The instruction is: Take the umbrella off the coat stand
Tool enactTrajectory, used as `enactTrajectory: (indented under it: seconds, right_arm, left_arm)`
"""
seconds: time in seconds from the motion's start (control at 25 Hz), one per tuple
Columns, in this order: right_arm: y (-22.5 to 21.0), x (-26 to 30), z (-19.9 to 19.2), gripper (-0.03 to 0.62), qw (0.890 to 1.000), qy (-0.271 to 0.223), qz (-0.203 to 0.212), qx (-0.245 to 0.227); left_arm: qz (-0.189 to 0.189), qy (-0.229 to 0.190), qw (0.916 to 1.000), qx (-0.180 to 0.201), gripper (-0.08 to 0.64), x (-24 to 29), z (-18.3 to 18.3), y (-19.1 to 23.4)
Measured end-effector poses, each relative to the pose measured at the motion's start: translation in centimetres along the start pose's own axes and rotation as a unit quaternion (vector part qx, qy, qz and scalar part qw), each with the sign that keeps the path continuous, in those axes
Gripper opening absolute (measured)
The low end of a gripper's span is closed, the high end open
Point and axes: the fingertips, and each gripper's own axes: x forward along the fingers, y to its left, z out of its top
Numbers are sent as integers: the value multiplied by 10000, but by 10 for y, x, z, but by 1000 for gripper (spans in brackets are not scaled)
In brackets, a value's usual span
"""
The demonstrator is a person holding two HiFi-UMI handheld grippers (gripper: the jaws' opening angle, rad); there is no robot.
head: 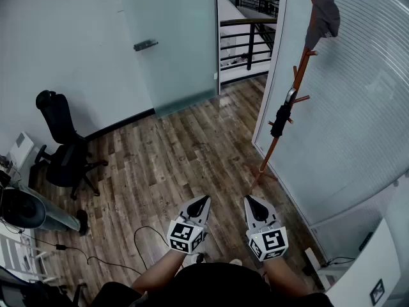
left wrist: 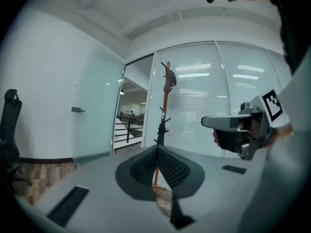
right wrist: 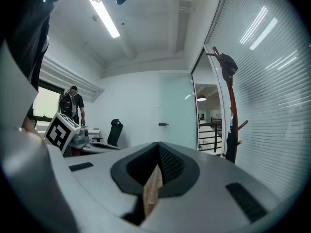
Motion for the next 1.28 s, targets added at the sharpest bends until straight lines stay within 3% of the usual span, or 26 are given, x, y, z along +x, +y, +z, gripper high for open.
enactTrajectory:
  seconds: [0.48, 1.08, 1.28]
  right_arm:
    - [14, 9, -23, 3, 9996, 214, -20, 200]
    - [21, 25, -57, 6, 9941, 556, -823, 441]
    - [23, 27, -56, 6, 9924, 534, -1062, 321]
  left_arm:
    - [-70, 84, 9999, -8, 12, -9, -6, 10]
    - [-375, 258, 9980, -438, 12, -22, -25, 50]
    - [-435, 181, 9986, -241, 12, -21, -15, 68]
